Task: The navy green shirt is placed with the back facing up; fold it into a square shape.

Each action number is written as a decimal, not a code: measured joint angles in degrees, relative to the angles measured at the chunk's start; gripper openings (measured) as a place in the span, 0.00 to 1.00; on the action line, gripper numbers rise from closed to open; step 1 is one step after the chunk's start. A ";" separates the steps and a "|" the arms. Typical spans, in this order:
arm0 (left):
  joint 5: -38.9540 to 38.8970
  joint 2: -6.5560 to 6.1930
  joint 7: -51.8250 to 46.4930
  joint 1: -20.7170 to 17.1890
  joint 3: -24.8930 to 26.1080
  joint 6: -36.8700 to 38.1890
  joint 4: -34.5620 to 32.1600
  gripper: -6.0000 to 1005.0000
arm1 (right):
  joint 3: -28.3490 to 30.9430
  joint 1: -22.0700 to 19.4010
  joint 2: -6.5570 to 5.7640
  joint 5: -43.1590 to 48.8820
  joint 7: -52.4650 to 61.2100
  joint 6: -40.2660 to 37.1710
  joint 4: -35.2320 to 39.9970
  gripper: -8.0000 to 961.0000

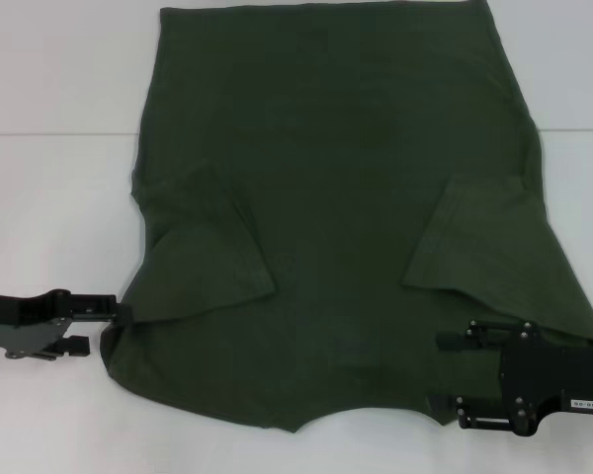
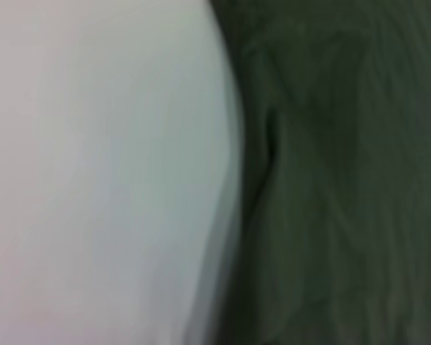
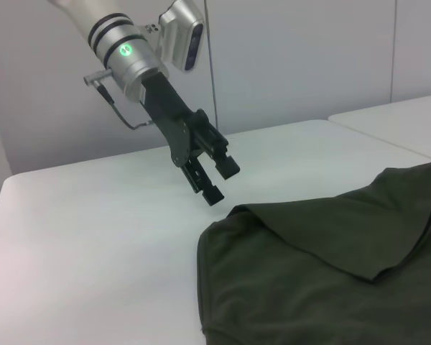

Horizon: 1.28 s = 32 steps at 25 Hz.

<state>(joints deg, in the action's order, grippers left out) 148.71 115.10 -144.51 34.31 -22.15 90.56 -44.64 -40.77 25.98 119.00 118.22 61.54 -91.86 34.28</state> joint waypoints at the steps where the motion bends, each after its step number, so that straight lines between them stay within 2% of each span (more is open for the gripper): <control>1: 0.20 0.03 -0.02 0.02 -0.44 -0.59 0.00 0.85 | -0.02 -0.01 0.00 0.00 0.01 0.01 0.00 0.76; 6: 0.59 0.29 -0.43 0.27 -1.97 -2.58 0.78 0.84 | -0.05 -0.06 0.09 0.00 0.34 0.02 0.00 0.76; 32: 0.16 0.48 -1.96 2.39 -2.10 -4.10 6.56 0.82 | 0.00 0.19 0.19 0.00 1.91 -0.03 0.00 0.76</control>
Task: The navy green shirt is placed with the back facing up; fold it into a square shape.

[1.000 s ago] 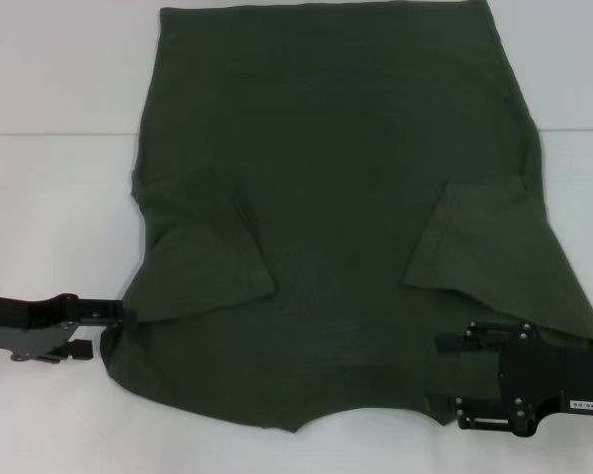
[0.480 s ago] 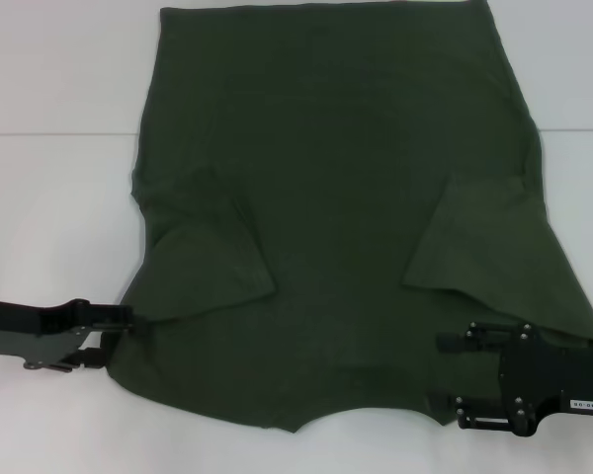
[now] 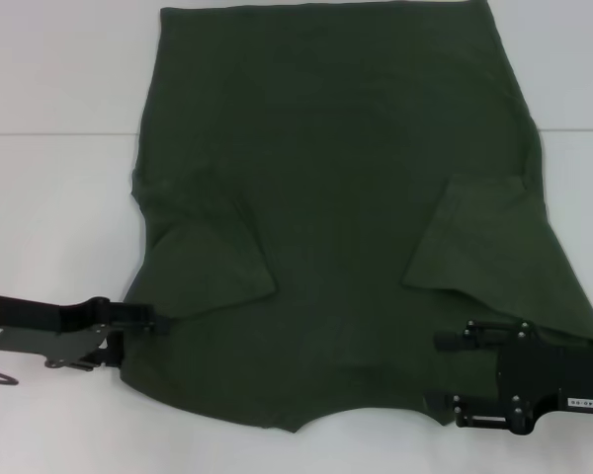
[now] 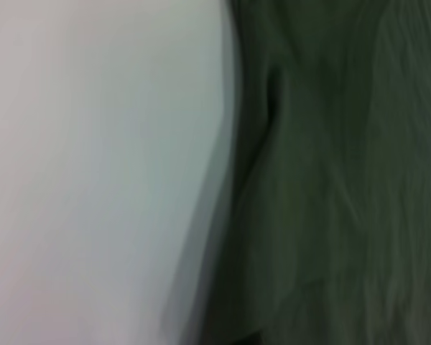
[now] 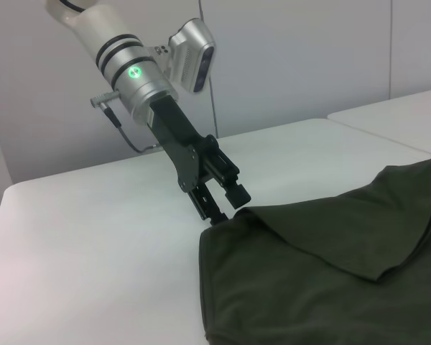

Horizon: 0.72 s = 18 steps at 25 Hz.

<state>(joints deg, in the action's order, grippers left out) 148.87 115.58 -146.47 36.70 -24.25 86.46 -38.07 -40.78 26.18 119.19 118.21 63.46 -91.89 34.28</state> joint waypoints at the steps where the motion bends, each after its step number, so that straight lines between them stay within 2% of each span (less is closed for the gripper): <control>1: 0.00 0.00 0.00 0.00 0.00 0.00 0.00 0.81 | 0.00 0.05 0.03 0.00 0.03 -0.01 0.00 0.76; 13: 0.40 0.44 -0.29 1.66 0.00 -1.17 1.99 0.80 | 0.00 0.21 0.06 0.00 0.52 -0.45 0.00 0.76; 18: 0.76 0.57 -0.88 1.53 -1.86 -1.86 -0.39 0.80 | 0.01 0.37 -0.11 0.00 1.75 -1.24 0.86 0.76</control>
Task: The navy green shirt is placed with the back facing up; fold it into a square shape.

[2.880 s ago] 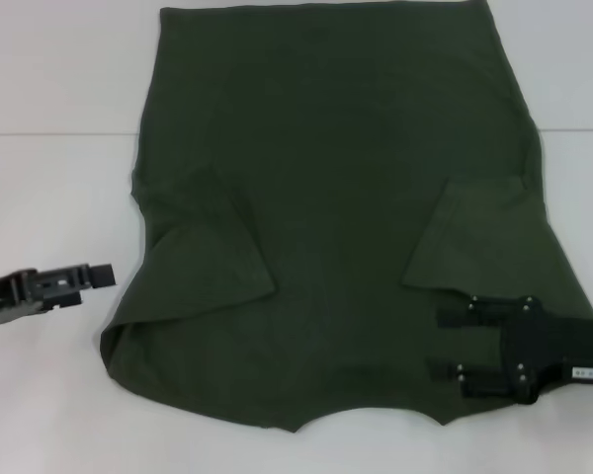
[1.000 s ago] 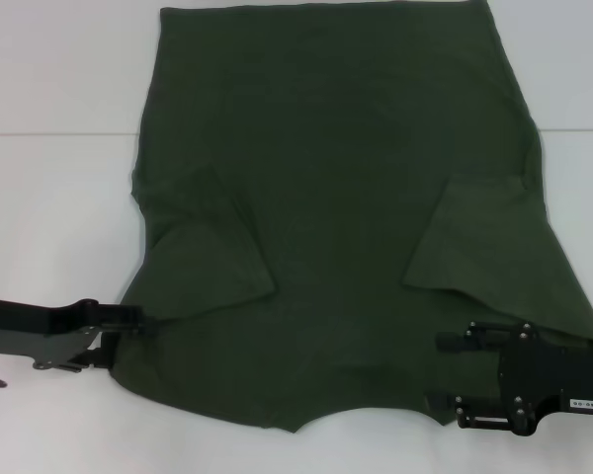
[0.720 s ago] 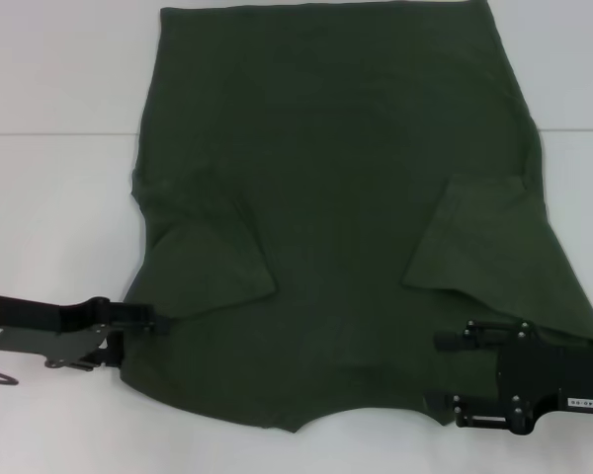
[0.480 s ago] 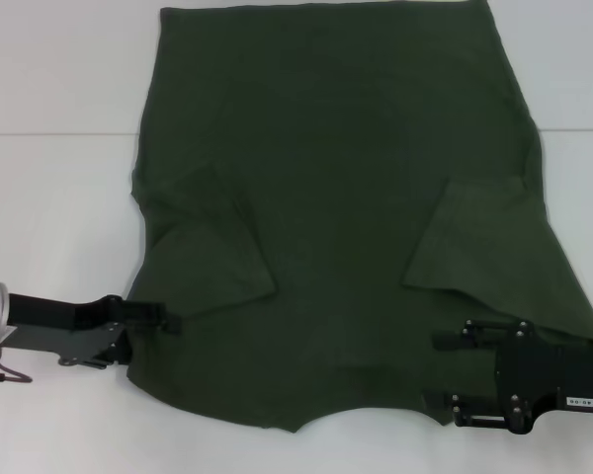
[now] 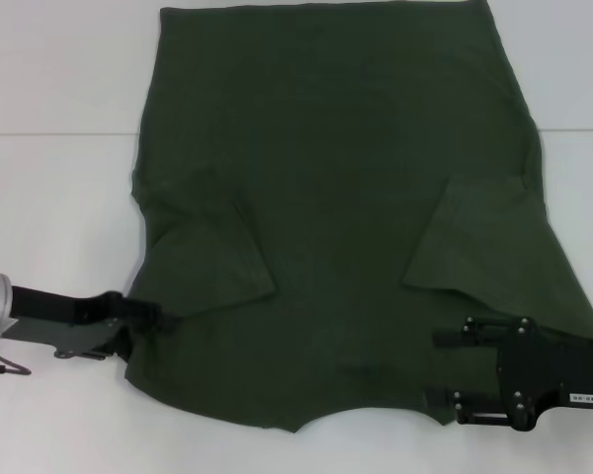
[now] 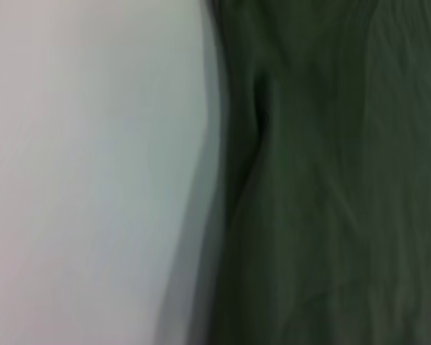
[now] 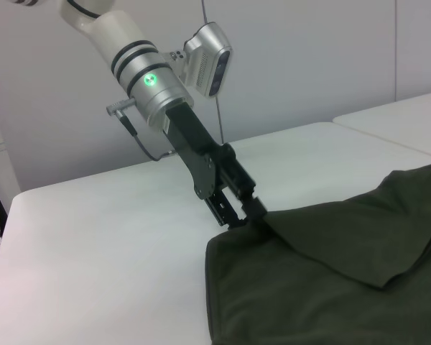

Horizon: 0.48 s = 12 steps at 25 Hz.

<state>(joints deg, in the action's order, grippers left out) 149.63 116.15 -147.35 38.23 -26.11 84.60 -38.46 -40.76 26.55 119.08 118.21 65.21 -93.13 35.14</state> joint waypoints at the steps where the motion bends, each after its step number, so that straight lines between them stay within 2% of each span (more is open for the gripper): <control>1: 0.09 0.23 -0.02 -0.17 -1.21 -0.40 -0.57 0.80 | 0.03 -0.10 0.10 0.00 0.01 -0.16 0.35 0.76; 4: 0.76 0.48 -0.82 -0.28 -4.29 -2.02 -0.74 0.75 | 0.21 -0.39 0.29 0.00 0.09 -0.48 0.97 0.76; 12: 1.44 0.57 -0.99 0.09 -4.88 -2.50 -0.68 0.56 | 0.45 -0.18 0.36 -0.11 1.31 -0.84 1.10 0.76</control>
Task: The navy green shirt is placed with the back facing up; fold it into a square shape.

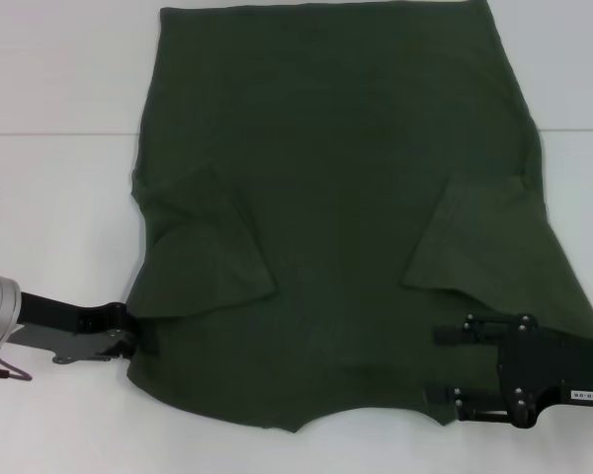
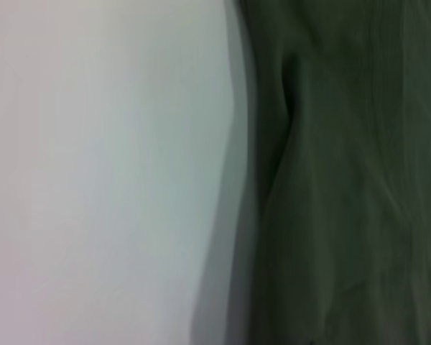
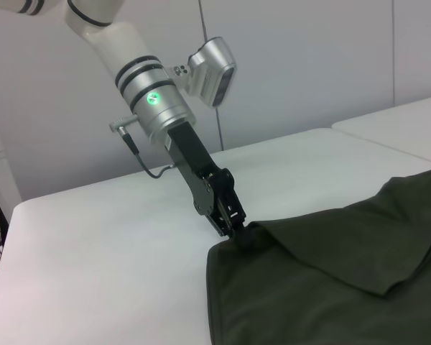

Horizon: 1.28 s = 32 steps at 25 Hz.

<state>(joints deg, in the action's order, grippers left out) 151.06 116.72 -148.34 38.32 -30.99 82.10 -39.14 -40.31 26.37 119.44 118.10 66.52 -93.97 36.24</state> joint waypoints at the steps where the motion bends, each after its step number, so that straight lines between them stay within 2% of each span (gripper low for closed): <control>1: 0.16 0.00 0.00 0.03 -0.21 0.00 0.00 0.53 | 0.05 0.00 0.00 -0.14 0.01 -0.11 0.02 0.76; 3: 0.43 0.00 0.00 0.04 -0.59 -0.05 0.00 0.28 | 0.07 0.00 0.00 -0.18 0.01 -0.12 0.03 0.76; 9: 0.55 0.00 0.21 0.03 -0.73 -0.20 -0.01 0.06 | 0.23 0.02 0.00 -0.24 0.64 -0.12 0.09 0.76; 12: 0.49 0.00 0.81 -0.01 -0.74 -0.19 -0.02 0.05 | 0.68 0.28 -0.32 -0.35 5.06 -0.12 1.00 0.76; 16: 0.11 0.00 1.93 -0.14 -0.28 0.15 0.00 0.05 | 2.37 0.36 -1.43 -0.28 19.67 -0.16 6.28 0.75; 19: 0.07 -0.02 2.62 -0.19 -0.25 0.39 -0.03 0.05 | 3.17 0.11 -4.07 0.55 34.43 -0.22 11.15 0.75; 21: 0.06 -0.07 3.31 -0.14 -0.25 0.59 -0.07 0.04 | 3.30 0.27 -6.63 2.16 45.04 -0.45 12.46 0.75; 23: 0.04 -0.17 4.17 -0.03 -0.24 0.90 -0.26 0.04 | 3.54 0.69 -9.72 4.59 56.73 -0.55 12.82 0.75; 26: 0.03 -0.31 5.32 0.19 -0.28 1.28 -0.46 0.04 | 4.01 1.01 -12.62 6.85 66.10 -1.33 12.78 0.75; 28: 0.03 -0.42 5.73 0.47 -0.40 1.34 -0.50 0.04 | 4.94 1.40 -13.63 9.69 69.52 -2.68 13.87 0.75; 32: 0.03 -0.51 6.31 0.82 -0.58 1.93 -0.59 0.04 | 7.49 3.56 -13.79 18.78 72.52 -5.29 16.74 0.75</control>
<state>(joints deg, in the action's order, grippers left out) 151.09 116.21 -142.03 39.14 -31.57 84.04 -39.73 -32.83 29.93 105.66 136.88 139.03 -99.26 52.97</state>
